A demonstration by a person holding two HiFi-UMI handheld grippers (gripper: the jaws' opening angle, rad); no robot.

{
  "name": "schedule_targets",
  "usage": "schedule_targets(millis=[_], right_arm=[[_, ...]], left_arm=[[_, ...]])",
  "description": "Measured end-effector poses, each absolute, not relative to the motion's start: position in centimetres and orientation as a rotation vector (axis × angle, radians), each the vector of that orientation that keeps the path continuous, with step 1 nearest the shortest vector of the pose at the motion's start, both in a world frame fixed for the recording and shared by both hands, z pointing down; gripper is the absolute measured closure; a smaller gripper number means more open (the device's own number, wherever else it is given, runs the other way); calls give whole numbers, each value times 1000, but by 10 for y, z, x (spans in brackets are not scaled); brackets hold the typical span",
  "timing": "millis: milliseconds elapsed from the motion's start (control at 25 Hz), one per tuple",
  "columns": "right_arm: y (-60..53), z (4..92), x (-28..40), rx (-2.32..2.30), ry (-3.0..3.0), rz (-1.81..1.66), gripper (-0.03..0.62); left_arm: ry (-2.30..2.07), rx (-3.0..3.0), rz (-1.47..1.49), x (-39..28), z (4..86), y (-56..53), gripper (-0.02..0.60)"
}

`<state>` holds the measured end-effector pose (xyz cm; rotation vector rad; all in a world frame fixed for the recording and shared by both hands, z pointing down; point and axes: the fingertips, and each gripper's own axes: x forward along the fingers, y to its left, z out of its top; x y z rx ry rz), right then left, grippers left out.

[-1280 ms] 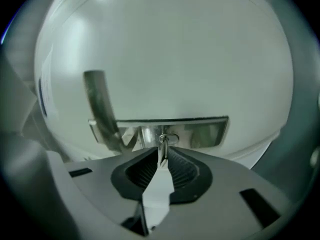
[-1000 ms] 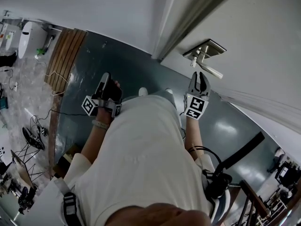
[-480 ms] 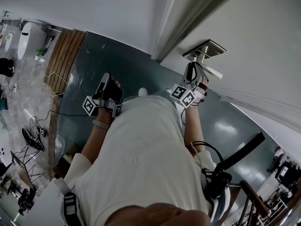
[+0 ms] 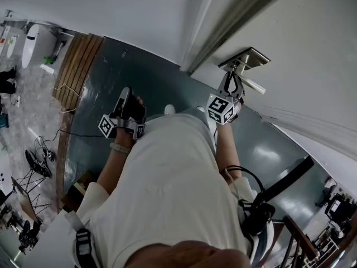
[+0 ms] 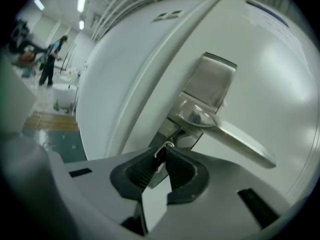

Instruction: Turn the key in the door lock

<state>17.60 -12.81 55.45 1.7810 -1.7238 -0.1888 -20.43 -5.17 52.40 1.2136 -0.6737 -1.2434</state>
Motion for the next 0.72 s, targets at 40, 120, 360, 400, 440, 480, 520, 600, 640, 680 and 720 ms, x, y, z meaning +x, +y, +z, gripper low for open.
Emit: schedule_targets(millis=[40, 120, 360, 400, 440, 480, 520, 600, 640, 680, 720], right_arm=[[-128, 555, 177, 1825, -1768, -109, 525], [-130, 554, 179, 1898, -1849, 25, 525], [-128, 557, 186, 2097, -2075, 540, 531], [-128, 557, 187, 2142, -2134, 698, 537], [-127, 557, 189, 2175, -2190, 862, 540], [-128, 557, 189, 2194, -2240, 1015, 541], [-128, 557, 188, 2202, -2282, 1150, 543], [-128, 555, 187, 2205, -2349, 1394, 546], [-128, 554, 187, 2206, -2373, 1520, 548], [-128, 554, 188, 2206, -2390, 1654, 551], [-127, 555, 189, 2201, -2395, 1799, 553]], left_arm=[[-673, 1212, -1243, -204, 524, -52, 574], [-671, 1209, -1242, -203, 526, -52, 574], [-665, 1206, -1245, -203, 524, -53, 574], [-666, 1206, -1245, -203, 524, -53, 574], [-667, 1206, -1245, -203, 524, -53, 574], [-666, 1206, -1245, -203, 524, -53, 574], [-665, 1205, -1244, -203, 524, -53, 574], [-663, 1202, -1242, -202, 524, -53, 574], [-663, 1201, -1243, -202, 524, -53, 574], [-663, 1200, -1244, -202, 524, -53, 574], [-664, 1199, -1246, -202, 524, -53, 574]])
